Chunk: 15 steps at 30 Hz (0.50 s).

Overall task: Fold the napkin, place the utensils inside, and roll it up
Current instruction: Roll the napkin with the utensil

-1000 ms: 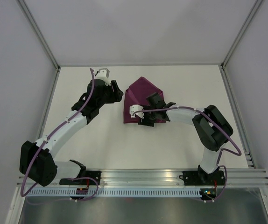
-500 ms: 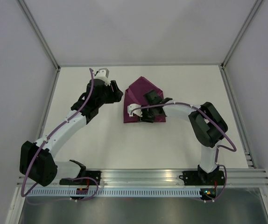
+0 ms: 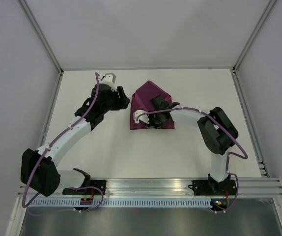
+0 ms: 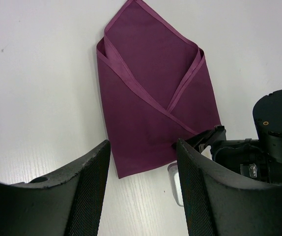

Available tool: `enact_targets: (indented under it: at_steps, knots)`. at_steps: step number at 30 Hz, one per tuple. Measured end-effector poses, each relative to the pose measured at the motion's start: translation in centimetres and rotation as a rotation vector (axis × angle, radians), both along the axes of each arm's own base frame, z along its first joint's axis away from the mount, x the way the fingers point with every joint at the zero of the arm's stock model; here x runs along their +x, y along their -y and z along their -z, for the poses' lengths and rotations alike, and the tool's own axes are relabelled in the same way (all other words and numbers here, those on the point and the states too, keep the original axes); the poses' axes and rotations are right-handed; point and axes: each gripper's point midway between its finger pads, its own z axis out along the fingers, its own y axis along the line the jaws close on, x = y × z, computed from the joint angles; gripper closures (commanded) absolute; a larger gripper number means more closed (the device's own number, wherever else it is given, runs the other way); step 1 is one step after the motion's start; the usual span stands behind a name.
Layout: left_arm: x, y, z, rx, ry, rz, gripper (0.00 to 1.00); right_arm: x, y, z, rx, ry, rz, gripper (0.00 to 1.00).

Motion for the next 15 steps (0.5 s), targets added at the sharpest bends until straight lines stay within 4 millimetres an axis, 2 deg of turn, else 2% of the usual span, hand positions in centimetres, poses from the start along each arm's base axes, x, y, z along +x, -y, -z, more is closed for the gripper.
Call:
enact_targets:
  at_steps: [8,15]
  knots:
    - [-0.4,-0.2,0.4,0.009,-0.003,0.008,0.39,0.0,-0.3,0.1,-0.018,-0.036,0.009,0.86]
    - [-1.6,-0.7,1.8,0.017,-0.02,0.009,0.44,-0.4,-0.3,0.1,-0.023,-0.068,0.012,0.91]
